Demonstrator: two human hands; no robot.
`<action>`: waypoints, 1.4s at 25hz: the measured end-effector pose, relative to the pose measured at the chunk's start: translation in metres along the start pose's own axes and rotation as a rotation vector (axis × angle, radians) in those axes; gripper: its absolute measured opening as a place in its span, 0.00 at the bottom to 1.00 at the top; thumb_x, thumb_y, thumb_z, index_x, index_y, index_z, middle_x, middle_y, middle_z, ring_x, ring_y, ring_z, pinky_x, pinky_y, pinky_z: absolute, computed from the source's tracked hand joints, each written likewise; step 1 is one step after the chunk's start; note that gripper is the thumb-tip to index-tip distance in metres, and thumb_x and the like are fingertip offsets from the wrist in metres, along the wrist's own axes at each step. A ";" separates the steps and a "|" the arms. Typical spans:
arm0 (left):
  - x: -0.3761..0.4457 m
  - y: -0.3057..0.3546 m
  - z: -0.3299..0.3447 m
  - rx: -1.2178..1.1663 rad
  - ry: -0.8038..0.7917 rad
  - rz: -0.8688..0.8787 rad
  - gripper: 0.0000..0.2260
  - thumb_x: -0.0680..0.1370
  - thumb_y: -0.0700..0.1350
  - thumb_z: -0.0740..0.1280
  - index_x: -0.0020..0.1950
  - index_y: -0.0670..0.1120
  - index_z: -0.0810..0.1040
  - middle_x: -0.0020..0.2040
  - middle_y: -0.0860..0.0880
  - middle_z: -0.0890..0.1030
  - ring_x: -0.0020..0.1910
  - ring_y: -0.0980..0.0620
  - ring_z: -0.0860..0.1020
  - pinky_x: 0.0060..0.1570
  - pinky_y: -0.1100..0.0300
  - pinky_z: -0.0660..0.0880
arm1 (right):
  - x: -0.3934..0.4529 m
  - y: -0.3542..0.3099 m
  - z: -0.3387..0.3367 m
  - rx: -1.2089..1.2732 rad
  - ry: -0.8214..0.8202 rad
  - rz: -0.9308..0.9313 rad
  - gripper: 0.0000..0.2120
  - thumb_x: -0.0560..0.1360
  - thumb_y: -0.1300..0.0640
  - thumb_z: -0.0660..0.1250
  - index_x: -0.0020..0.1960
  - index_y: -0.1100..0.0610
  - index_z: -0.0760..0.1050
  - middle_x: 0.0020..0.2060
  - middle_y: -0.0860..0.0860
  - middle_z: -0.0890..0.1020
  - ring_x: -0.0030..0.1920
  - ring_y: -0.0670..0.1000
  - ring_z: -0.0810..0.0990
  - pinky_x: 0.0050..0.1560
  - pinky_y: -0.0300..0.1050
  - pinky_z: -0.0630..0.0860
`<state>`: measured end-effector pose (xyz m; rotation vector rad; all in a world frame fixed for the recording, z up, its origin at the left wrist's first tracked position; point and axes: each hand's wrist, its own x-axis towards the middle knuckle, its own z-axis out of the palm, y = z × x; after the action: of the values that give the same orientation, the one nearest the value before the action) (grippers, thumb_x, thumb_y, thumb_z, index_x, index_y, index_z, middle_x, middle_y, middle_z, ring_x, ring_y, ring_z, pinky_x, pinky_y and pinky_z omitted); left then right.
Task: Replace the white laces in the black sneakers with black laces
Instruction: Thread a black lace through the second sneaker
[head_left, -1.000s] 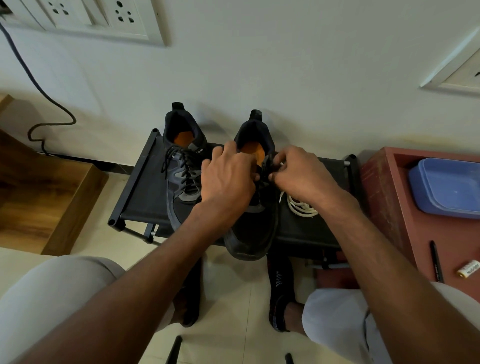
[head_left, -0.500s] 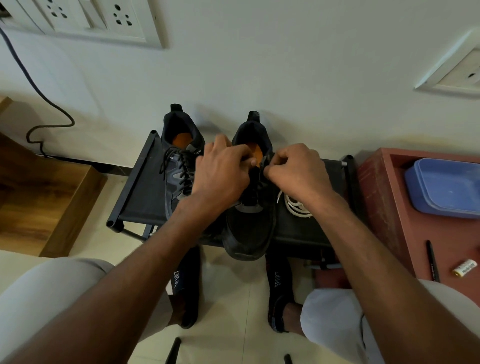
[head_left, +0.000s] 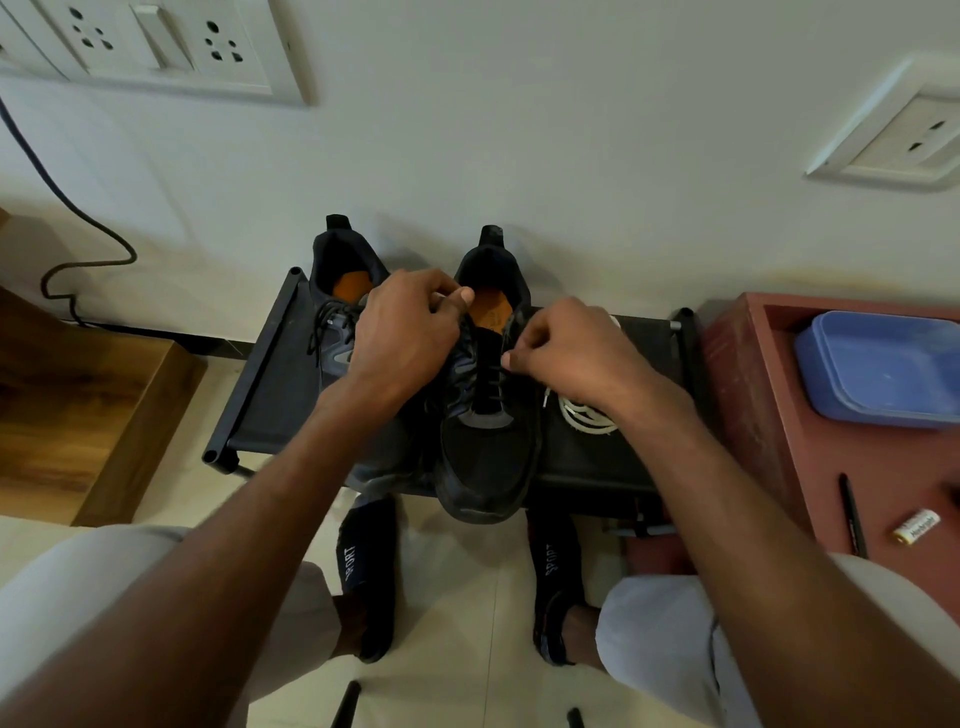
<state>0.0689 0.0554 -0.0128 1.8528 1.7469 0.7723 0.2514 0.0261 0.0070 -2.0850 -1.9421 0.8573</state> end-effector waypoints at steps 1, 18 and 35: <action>-0.001 0.000 0.001 0.013 -0.011 -0.005 0.11 0.83 0.53 0.67 0.55 0.49 0.85 0.46 0.52 0.84 0.44 0.55 0.80 0.38 0.60 0.72 | -0.001 -0.002 0.005 0.033 -0.023 0.009 0.06 0.75 0.50 0.77 0.42 0.51 0.85 0.39 0.49 0.86 0.43 0.52 0.85 0.49 0.51 0.83; 0.000 -0.006 -0.001 0.007 -0.135 -0.028 0.06 0.84 0.49 0.66 0.58 0.51 0.80 0.48 0.53 0.83 0.46 0.53 0.82 0.41 0.60 0.75 | 0.008 0.004 0.015 -0.039 0.135 -0.044 0.17 0.73 0.57 0.77 0.57 0.50 0.74 0.46 0.50 0.83 0.48 0.55 0.83 0.50 0.55 0.82; 0.002 -0.007 -0.005 -0.037 -0.240 -0.084 0.09 0.86 0.43 0.61 0.62 0.50 0.77 0.50 0.47 0.83 0.41 0.46 0.84 0.38 0.46 0.84 | -0.001 0.003 -0.035 0.299 0.465 0.178 0.20 0.74 0.60 0.70 0.64 0.55 0.71 0.57 0.51 0.75 0.56 0.53 0.75 0.51 0.52 0.74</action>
<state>0.0605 0.0579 -0.0136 1.7550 1.6346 0.5221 0.2719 0.0338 0.0339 -2.0633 -1.3254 0.5773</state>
